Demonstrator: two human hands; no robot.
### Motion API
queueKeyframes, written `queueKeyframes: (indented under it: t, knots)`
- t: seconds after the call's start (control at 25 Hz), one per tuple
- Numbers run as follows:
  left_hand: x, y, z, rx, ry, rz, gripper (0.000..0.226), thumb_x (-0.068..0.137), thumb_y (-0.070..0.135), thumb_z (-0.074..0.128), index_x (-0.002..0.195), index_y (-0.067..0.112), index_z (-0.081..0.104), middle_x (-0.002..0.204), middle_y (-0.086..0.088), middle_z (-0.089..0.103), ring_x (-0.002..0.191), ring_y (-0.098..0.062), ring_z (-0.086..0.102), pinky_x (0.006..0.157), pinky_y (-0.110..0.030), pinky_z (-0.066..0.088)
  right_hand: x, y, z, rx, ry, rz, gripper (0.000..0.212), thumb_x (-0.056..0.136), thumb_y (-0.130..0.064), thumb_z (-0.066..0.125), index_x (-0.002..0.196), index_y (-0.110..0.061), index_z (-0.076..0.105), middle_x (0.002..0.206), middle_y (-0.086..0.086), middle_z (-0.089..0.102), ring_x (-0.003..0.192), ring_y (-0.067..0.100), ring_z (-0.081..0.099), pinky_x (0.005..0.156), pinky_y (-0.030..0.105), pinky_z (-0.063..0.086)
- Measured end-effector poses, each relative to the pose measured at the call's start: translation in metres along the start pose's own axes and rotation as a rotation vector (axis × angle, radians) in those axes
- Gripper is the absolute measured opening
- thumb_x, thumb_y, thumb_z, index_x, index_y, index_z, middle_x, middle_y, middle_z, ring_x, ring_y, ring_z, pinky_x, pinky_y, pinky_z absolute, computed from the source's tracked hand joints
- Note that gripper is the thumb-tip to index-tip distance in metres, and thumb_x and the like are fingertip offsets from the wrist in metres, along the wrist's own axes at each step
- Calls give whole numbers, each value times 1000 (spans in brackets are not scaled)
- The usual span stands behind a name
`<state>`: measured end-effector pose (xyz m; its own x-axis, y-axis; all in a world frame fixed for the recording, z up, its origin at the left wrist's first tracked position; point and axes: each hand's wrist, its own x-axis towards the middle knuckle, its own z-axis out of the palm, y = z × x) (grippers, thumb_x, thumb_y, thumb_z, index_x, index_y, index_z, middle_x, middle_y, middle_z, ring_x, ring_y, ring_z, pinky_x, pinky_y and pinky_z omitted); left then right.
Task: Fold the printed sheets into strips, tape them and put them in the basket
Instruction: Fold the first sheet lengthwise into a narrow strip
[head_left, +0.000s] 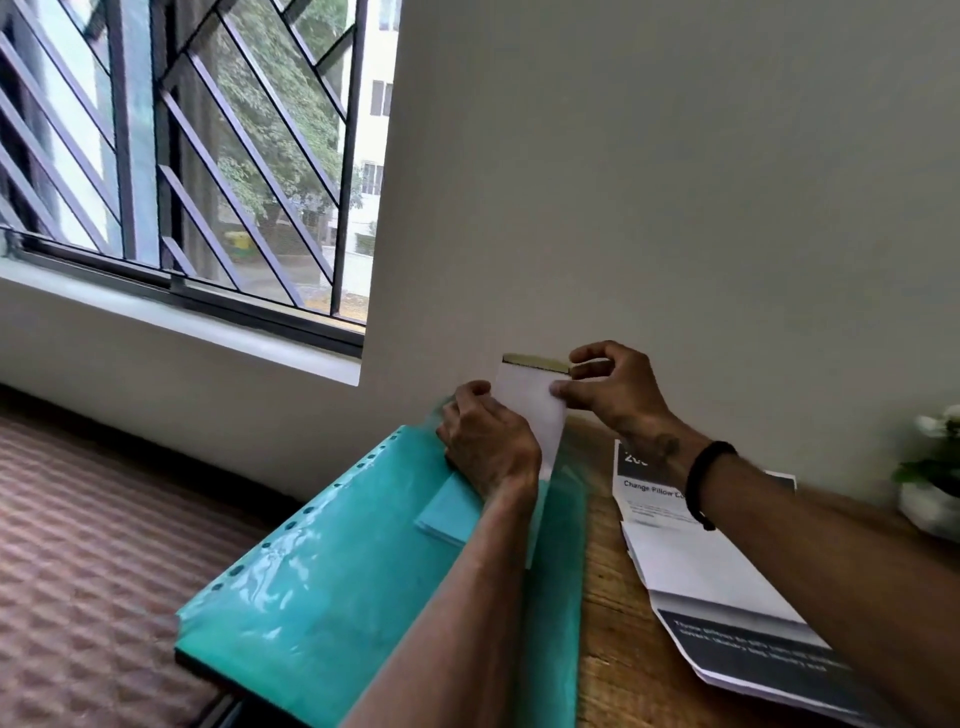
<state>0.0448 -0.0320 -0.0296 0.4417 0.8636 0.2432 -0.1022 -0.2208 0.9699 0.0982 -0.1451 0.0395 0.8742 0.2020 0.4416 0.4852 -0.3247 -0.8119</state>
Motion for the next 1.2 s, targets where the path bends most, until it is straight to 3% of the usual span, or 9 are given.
queueKeyframes:
  t: [0.16,0.4,0.68,0.8,0.92,1.04,1.2]
  knots:
    - [0,1,1,-2,4,-8,17,105,25,52,115,20,65,116,-8,68,107,-24,58,93,-38,49,2,-12,-10,-136,-87,-57,17,79,2,83,88,-8,72,90,16,74,77,30,75,61,35,63]
    - [-1,6,-1,-23,18,-21,25,107,37,47,117,20,64,113,-10,70,104,-28,62,97,-44,52,25,-23,-17,-131,139,-103,10,85,1,78,86,-8,73,85,6,72,64,26,73,65,48,65]
    - [-1,5,5,53,20,61,28,106,43,46,116,22,63,114,-11,72,103,-30,63,100,-48,51,47,-55,-67,-49,318,-136,9,88,1,75,96,-1,71,98,16,72,65,27,72,63,36,65]
    - [-7,10,3,89,-8,267,45,98,57,47,128,25,59,130,-10,67,120,-32,57,112,-55,40,51,-70,-103,70,402,-69,10,90,2,72,99,1,69,98,15,71,61,28,73,64,37,66]
    - [-18,27,-1,203,-62,675,80,86,76,54,151,31,43,159,-8,38,150,-30,32,127,-59,11,39,-75,-132,270,422,52,9,90,8,67,96,2,64,99,15,67,59,29,72,66,39,66]
    - [-41,49,-1,375,-176,1038,97,82,80,55,161,32,29,170,-11,22,159,-32,15,127,-61,-4,4,-66,-144,502,352,198,12,91,15,59,87,3,60,99,19,63,68,32,70,64,37,65]
    - [-64,48,5,600,-302,1157,99,84,77,48,165,29,19,169,-17,25,158,-37,20,123,-70,-4,-54,-39,-148,693,241,384,4,93,10,60,92,7,62,98,22,65,79,34,70,65,37,66]
